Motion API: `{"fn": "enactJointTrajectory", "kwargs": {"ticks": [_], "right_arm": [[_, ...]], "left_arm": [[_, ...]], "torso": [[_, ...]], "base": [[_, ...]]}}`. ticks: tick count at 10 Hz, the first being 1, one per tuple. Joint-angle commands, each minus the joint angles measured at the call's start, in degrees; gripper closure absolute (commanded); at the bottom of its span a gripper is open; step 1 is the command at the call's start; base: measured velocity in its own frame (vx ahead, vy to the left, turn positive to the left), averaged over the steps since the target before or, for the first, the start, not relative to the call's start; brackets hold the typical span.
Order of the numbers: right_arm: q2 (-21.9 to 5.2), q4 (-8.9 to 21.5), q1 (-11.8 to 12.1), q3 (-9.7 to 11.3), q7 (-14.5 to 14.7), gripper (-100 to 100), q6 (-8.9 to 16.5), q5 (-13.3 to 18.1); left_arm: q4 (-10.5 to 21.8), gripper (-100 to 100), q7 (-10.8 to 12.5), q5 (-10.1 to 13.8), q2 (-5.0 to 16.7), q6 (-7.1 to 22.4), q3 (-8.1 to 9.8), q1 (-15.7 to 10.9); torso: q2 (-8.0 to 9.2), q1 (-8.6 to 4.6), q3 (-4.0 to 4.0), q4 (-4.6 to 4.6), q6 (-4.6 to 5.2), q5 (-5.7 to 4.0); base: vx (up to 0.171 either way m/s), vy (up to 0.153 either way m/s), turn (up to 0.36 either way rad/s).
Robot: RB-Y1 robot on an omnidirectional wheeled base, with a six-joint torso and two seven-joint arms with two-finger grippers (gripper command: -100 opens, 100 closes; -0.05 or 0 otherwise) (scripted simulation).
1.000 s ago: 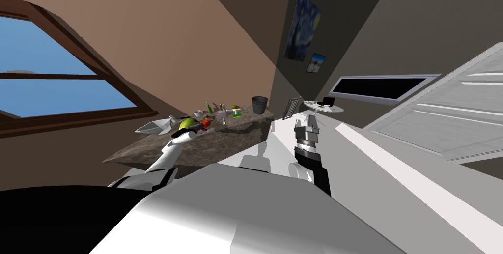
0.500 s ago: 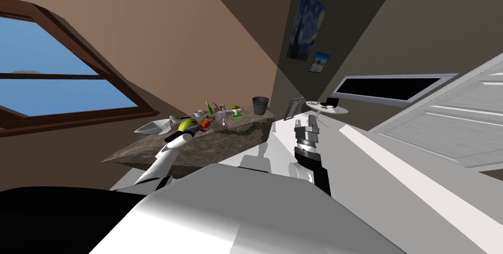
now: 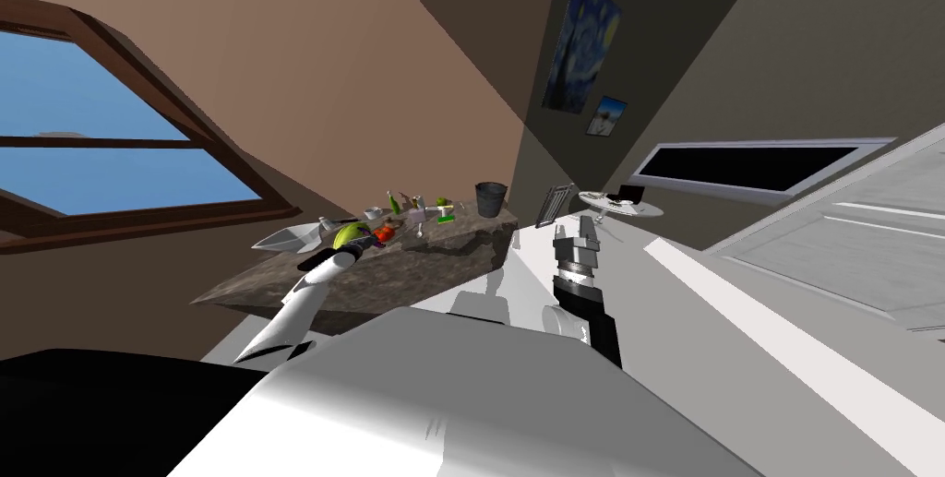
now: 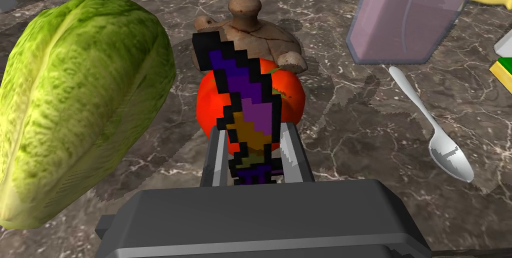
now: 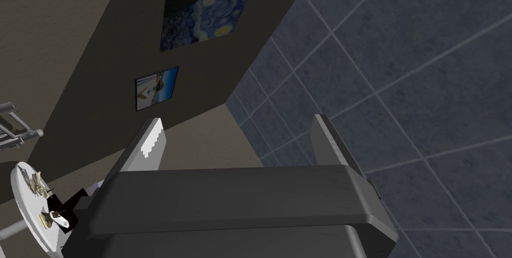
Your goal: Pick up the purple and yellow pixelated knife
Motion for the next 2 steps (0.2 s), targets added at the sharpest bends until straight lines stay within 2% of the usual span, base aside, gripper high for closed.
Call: {"fn": "enactJointTrajectory", "kwargs": {"ticks": [1, 2], "right_arm": [[0.00, 0.00, 0.00, 0.00, 0.00, 0, 0.00, 0.00], [0.00, 0.00, 0.00, 0.00, 0.00, 0, 0.00, 0.00]], "left_arm": [[0.00, 100, 0.00, 0.00, 0.00, 0.00, 0.00, 0.00], [-0.05, 0, -0.15, 0.06, -0.02, -0.01, 0.02, -0.02]], "torso": [[0.00, 0.00, 0.00, 0.00, 0.00, 0.00], [0.03, 0.02, 0.01, -0.01, -0.01, 0.00]], "base": [[0.007, -0.001, -0.005], [0.000, 0.000, 0.000]]}}
